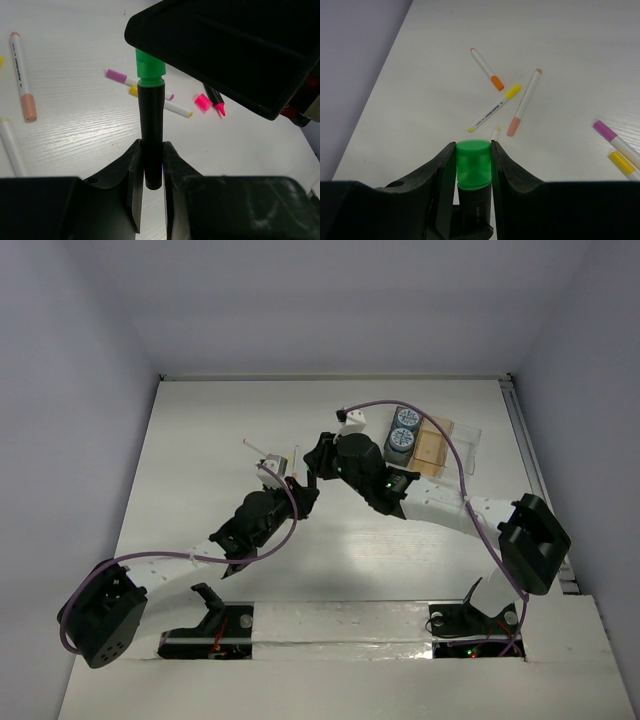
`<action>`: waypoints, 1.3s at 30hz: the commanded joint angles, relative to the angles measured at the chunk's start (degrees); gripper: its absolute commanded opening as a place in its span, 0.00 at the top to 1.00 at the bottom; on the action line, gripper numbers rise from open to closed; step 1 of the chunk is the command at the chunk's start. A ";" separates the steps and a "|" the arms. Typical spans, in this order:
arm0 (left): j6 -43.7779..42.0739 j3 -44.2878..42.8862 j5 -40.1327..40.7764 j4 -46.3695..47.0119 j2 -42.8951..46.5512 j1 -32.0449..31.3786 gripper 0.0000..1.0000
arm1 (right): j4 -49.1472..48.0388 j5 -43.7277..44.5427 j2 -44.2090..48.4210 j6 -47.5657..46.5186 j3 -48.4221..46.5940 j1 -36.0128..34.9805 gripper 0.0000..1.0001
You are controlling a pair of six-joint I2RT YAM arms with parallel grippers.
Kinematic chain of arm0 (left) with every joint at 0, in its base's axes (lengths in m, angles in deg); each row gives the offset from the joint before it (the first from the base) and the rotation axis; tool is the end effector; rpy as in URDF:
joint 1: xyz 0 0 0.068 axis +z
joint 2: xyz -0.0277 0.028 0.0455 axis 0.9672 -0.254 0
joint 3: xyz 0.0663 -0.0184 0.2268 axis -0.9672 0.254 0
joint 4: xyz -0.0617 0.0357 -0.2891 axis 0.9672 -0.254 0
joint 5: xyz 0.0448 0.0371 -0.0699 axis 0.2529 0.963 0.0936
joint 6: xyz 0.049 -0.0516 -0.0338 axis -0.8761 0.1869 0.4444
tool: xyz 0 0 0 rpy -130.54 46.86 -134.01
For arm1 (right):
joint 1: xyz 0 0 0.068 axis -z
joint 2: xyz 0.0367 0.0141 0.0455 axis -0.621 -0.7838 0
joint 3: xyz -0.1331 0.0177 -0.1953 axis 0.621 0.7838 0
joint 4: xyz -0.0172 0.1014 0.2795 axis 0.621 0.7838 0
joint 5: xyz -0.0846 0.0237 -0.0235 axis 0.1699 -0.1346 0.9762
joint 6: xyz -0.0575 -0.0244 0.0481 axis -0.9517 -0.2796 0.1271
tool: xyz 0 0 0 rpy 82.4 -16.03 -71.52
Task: Sort the stationery into containers
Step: Close the pen cap on the pen.
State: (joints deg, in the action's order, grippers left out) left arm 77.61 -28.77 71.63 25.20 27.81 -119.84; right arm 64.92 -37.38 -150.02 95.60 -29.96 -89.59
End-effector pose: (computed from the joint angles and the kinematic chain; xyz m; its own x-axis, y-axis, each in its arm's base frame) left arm 0.2246 -0.2078 0.1632 -0.3194 -0.3604 -0.8764 0.5017 0.7203 -0.4790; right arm 0.2878 0.3266 0.2248 -0.4639 0.2321 -0.8550 -0.3875 0.8147 0.4314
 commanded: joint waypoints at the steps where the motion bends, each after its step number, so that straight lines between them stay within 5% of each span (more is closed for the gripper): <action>1: 0.12 -1.39 0.91 3.84 1.66 -0.18 1.00 | -3.18 -0.03 1.29 0.82 0.68 -0.66 0.93; 24: -0.14 -7.98 -1.81 -3.19 11.50 -0.18 1.00 | -10.48 -11.98 6.82 3.36 10.44 -1.18 0.94; 26: -0.49 -8.77 -0.68 -4.50 12.29 -0.18 1.00 | -10.47 -13.74 7.88 3.37 11.40 -1.18 1.00; 39: -4.80 -16.15 7.94 -5.83 12.03 -0.18 1.00 | -6.88 -15.50 10.87 5.47 18.00 -4.70 1.00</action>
State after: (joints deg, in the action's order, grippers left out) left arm 74.90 -37.23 69.14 5.57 38.86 -121.83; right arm 47.76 -45.29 -138.66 99.97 -15.41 -89.66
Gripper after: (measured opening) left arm 0.124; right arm 0.361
